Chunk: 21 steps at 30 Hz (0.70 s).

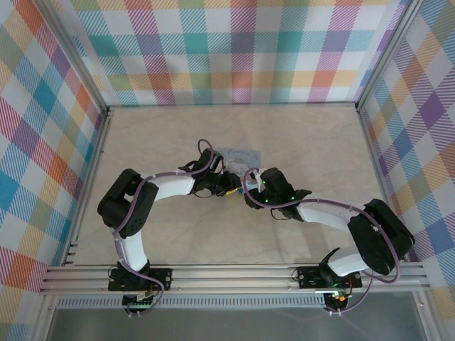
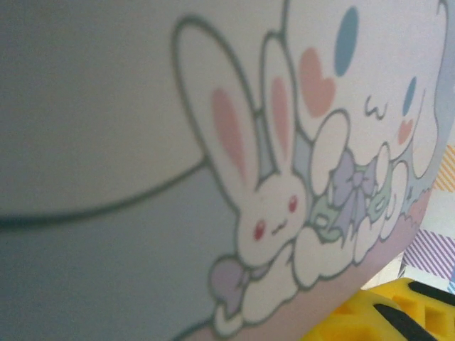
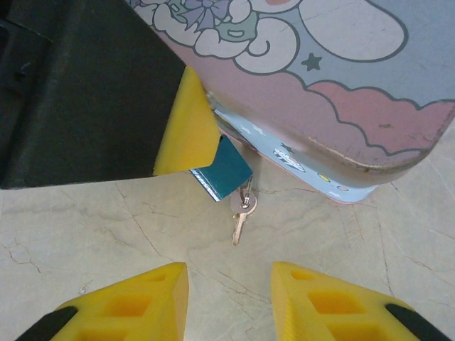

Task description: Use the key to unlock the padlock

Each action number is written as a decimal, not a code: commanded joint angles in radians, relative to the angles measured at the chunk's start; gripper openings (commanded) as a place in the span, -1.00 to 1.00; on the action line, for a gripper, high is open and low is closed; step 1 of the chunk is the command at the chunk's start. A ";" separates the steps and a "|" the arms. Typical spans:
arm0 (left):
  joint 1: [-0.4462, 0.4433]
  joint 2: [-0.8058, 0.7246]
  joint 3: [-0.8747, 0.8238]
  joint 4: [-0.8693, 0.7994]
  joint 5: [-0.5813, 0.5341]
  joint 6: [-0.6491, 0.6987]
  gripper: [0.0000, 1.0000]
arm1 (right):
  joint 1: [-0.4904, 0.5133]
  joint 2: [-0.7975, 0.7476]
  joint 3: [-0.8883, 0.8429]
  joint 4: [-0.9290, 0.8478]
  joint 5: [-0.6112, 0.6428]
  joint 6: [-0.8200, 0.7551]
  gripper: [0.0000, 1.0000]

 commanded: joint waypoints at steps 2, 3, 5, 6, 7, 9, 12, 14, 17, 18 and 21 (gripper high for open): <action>-0.007 -0.091 -0.018 -0.082 -0.045 0.037 -0.34 | 0.005 0.000 -0.005 0.022 -0.010 0.018 -0.27; -0.007 -0.107 -0.021 -0.093 -0.053 0.045 -0.34 | 0.005 -0.002 -0.004 0.020 -0.009 0.018 -0.27; -0.007 -0.136 -0.022 -0.122 -0.072 0.065 -0.34 | 0.005 -0.002 -0.003 0.017 -0.007 0.016 -0.28; -0.007 -0.147 -0.022 -0.132 -0.079 0.071 -0.34 | 0.004 -0.002 -0.002 0.014 -0.007 0.014 -0.27; -0.007 -0.155 -0.022 -0.144 -0.084 0.077 -0.33 | 0.005 -0.002 -0.001 0.016 -0.008 0.016 -0.27; -0.006 -0.169 -0.021 -0.159 -0.094 0.088 -0.33 | 0.005 -0.003 -0.001 0.018 -0.015 0.016 -0.28; -0.002 -0.181 -0.022 -0.167 -0.105 0.093 -0.33 | 0.004 -0.008 0.001 0.016 -0.015 0.016 -0.27; -0.003 -0.180 -0.024 -0.165 -0.106 0.091 -0.33 | 0.005 -0.009 0.002 0.012 -0.016 0.013 -0.27; -0.002 -0.181 -0.031 -0.160 -0.120 0.092 -0.32 | 0.005 -0.008 0.007 -0.006 -0.015 0.006 -0.26; -0.002 -0.184 -0.038 -0.153 -0.129 0.092 -0.31 | 0.004 -0.009 0.007 -0.005 -0.012 0.004 -0.26; 0.001 -0.190 -0.054 -0.115 -0.130 0.090 -0.28 | 0.003 -0.017 0.010 -0.014 -0.001 -0.001 -0.26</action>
